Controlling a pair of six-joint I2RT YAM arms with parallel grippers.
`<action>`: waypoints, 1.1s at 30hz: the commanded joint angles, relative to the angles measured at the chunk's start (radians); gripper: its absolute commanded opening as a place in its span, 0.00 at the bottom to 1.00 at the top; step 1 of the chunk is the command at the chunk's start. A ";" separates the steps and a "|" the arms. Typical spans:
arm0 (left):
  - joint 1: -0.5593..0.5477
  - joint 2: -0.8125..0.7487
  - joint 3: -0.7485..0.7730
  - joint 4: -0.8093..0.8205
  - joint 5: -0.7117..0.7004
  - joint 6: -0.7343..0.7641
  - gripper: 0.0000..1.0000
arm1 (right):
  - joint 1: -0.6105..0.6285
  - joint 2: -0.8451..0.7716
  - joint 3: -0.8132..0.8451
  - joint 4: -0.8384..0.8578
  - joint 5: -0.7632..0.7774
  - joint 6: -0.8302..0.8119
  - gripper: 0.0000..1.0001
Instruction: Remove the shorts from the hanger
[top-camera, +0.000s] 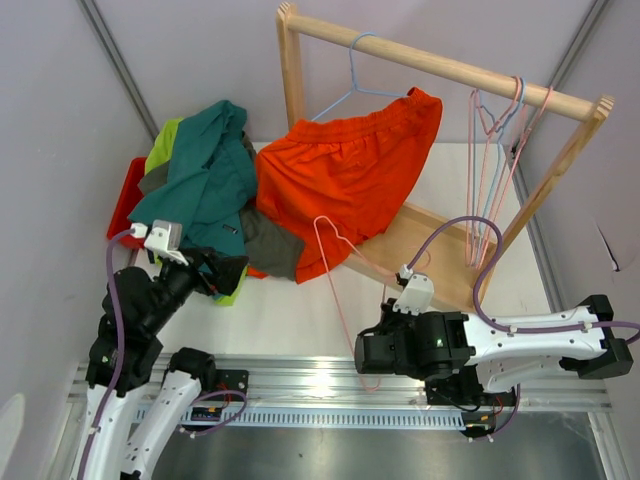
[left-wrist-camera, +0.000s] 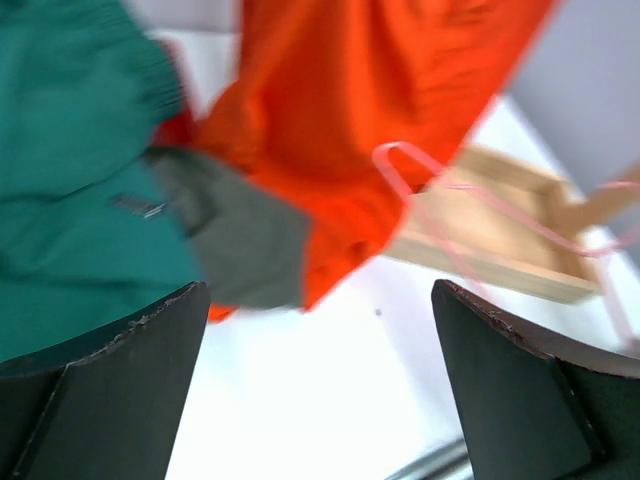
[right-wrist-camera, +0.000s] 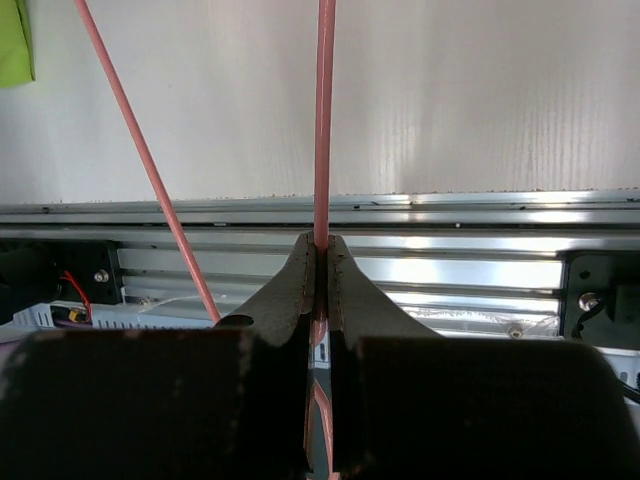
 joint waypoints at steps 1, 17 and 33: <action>-0.006 0.022 0.006 0.109 0.262 -0.067 0.99 | 0.009 -0.005 0.042 -0.057 0.094 0.022 0.00; -0.442 0.345 0.006 0.384 0.047 -0.132 0.99 | 0.028 0.067 0.287 0.027 0.181 -0.168 0.00; -0.557 0.489 -0.049 0.531 -0.056 -0.182 0.85 | 0.120 -0.149 0.195 0.516 0.275 -0.498 0.00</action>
